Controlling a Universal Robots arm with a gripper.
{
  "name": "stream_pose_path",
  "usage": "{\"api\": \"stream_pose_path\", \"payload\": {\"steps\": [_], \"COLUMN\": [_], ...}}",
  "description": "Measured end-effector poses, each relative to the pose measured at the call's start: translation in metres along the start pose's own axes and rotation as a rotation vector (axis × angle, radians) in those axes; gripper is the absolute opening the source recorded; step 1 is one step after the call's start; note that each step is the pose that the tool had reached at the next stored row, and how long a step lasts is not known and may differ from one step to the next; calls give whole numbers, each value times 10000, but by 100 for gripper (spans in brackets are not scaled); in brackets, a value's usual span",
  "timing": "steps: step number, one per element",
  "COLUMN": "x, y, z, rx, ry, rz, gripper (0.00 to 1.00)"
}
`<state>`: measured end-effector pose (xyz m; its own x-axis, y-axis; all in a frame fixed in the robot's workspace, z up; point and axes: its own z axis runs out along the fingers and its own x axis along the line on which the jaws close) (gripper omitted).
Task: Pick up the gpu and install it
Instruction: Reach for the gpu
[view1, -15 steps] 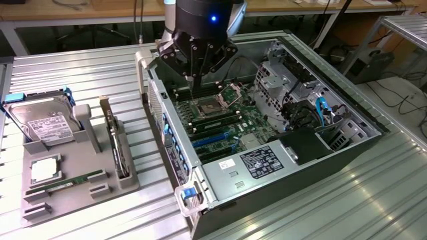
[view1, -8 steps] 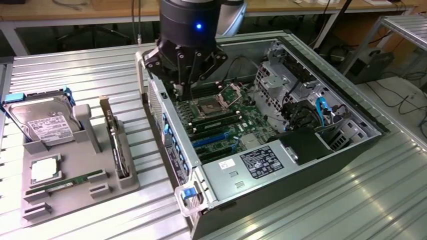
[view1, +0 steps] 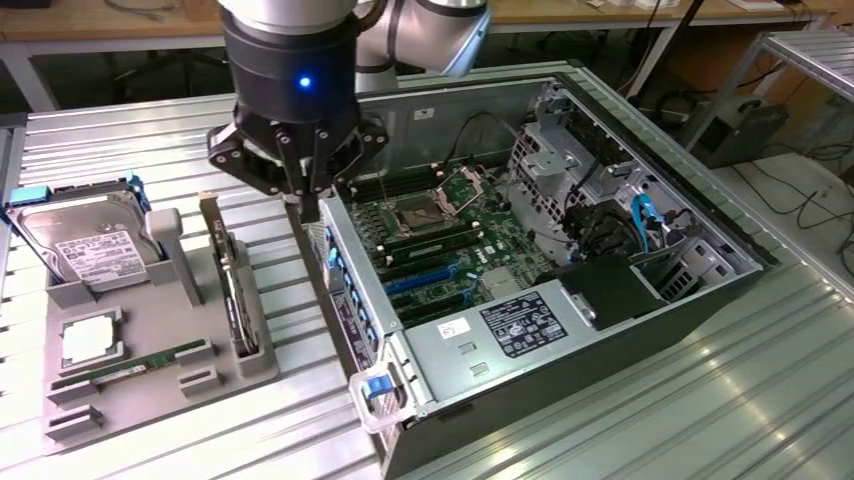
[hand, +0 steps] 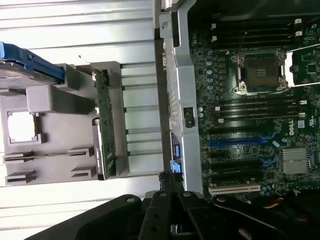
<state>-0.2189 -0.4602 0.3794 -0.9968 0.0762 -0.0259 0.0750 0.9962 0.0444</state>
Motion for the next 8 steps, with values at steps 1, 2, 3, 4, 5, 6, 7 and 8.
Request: {"api": "stream_pose_path", "payload": {"steps": [1,2,3,4,5,6,7,8], "x": [86,142,189,235,281,322,375,419], "y": [-8,-13,-17,-19,-20,-20,-14,-6], "z": [24,40,54,68,83,97,116,132], "rx": [2,4,6,10,15,19,25,30], "ry": [-1,-1,-2,-2,-1,-1,-3,-4], "rz": [0,-2,-1,1,0,-1,-2,-1], "gripper": [11,11,11,11,11,11,11,11]}}
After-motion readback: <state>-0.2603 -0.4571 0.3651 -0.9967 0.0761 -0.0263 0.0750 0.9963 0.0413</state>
